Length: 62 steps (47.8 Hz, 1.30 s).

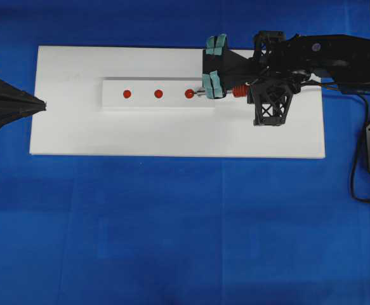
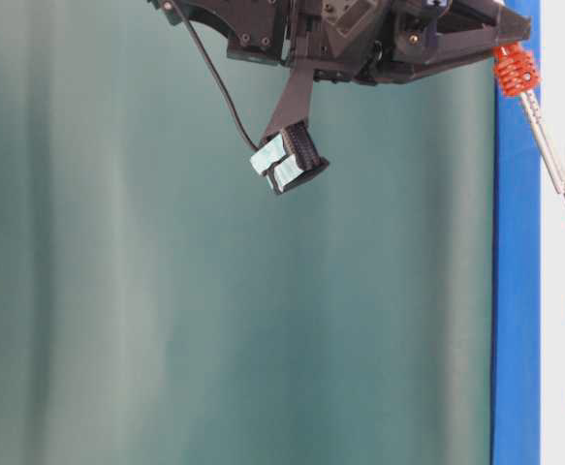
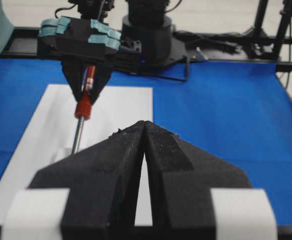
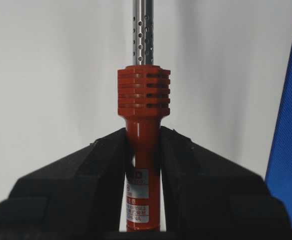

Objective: Touch the tip of the soldering iron to the mark.
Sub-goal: 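Lower the iron tip onto the right red dot, then lift the iron tip up and away from the dots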

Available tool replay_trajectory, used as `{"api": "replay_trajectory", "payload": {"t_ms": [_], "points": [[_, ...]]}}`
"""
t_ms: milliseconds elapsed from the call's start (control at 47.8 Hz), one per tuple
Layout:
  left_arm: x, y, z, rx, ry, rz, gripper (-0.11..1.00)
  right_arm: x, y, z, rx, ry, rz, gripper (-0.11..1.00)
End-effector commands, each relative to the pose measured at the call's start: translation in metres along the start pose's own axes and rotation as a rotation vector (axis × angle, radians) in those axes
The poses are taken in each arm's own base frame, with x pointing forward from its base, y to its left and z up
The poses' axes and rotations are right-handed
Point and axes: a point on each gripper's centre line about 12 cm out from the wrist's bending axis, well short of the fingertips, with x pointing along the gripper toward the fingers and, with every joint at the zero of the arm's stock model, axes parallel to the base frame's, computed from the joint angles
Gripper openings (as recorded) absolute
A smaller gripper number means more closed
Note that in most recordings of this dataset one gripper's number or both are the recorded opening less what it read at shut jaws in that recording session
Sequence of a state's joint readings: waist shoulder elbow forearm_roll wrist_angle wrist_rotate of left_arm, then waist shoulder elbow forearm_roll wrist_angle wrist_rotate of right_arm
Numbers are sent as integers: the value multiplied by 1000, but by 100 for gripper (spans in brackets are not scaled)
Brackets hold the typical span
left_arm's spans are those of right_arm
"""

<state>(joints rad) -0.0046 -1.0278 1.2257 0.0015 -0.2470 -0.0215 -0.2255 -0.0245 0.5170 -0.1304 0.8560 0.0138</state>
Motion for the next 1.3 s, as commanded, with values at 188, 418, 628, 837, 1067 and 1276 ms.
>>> {"api": "replay_trajectory", "payload": {"t_ms": [188, 418, 628, 837, 1067, 1276], "points": [[2, 0, 4, -2, -14, -2, 2, -6, -1, 4, 1, -23, 1, 6], [1, 0, 5, 0, -15, -2, 2, -7, -1, 4, 0, -27, 0, 6], [2, 0, 4, -2, -14, -2, 2, -7, -1, 5, 2, -26, -1, 6], [2, 0, 4, -3, -14, -2, 2, -23, -3, 11, 7, -42, -6, 6], [2, 0, 5, -3, -18, -2, 2, -59, -10, 17, 14, -54, -24, 6], [2, 0, 6, -3, -20, -2, 2, -96, -18, 21, 15, -65, -65, 6]]}}
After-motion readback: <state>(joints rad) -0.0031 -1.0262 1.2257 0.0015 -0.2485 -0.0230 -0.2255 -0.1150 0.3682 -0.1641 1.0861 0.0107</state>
